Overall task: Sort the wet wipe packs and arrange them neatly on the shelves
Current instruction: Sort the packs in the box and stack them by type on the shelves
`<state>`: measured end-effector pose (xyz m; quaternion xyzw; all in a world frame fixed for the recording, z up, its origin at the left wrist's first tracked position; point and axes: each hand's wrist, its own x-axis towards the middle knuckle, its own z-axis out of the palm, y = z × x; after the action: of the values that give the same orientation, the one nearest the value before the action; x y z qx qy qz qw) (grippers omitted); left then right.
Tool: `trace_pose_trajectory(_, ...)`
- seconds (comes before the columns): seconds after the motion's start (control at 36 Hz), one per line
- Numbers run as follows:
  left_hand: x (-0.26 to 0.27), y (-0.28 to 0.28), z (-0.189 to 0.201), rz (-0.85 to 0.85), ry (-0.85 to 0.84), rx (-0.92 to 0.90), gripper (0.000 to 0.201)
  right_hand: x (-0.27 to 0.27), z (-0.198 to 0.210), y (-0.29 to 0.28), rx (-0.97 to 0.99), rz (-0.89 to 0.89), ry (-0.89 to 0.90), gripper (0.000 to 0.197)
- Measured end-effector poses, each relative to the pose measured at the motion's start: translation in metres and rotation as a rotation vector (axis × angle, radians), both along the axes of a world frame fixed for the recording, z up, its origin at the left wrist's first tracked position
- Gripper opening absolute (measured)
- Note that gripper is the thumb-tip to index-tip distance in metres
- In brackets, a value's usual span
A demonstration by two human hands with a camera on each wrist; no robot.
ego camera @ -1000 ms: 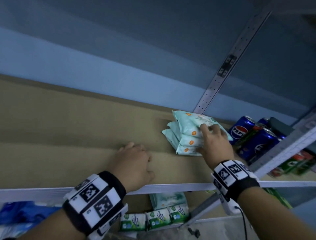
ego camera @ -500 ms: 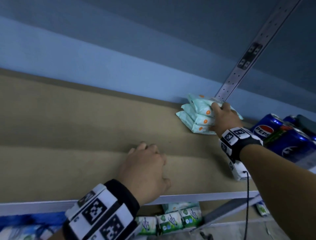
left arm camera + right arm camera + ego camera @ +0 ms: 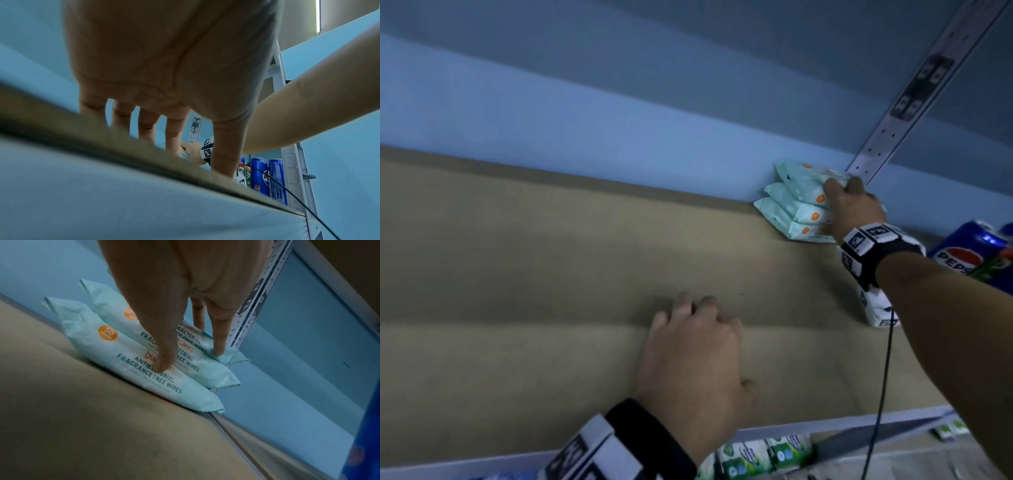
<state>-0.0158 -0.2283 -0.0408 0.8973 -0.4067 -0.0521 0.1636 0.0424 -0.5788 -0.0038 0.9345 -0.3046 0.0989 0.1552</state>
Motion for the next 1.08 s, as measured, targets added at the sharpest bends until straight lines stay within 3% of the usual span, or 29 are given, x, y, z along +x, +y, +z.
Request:
trace_pose_trajectory(0.25, -0.003, 0.001, 0.000, -0.006, 0.003, 0.022, 0.054, 0.003, -0.005, -0.011, 0.042, -0.037, -0.023, 0.056)
trace_pose_trajectory(0.44, -0.011, 0.007, 0.004, -0.058, -0.027, 0.052, 0.046, -0.011, 0.001, -0.006, 0.139, -0.055, 0.075, 0.115)
trace_pose_trajectory(0.5, -0.015, 0.008, 0.005, -0.067, -0.032, 0.073, 0.042, -0.027, -0.001, 0.009, 0.146, -0.095, 0.162, 0.121)
trace_pose_trajectory(0.75, -0.038, 0.013, 0.007, -0.134, -0.015, 0.105, 0.043, -0.109, -0.003, 0.065, 0.378, 0.058, 0.097, 0.109)
trace_pose_trajectory(0.92, -0.057, 0.018, 0.009, -0.171, -0.051, 0.124, 0.040, -0.176, -0.004, 0.111, 0.413, 0.229, 0.028, 0.096)
trace_pose_trajectory(1.0, -0.067, 0.022, 0.009, -0.186, -0.073, 0.104, 0.035, -0.212, -0.018, 0.128, 0.435, 0.321, -0.098, 0.082)
trace_pose_trajectory(1.08, -0.080, 0.025, 0.010, -0.246, -0.073, -0.016, 0.027, -0.245, -0.035, 0.141, 0.333, 0.474, -0.242, 0.055)
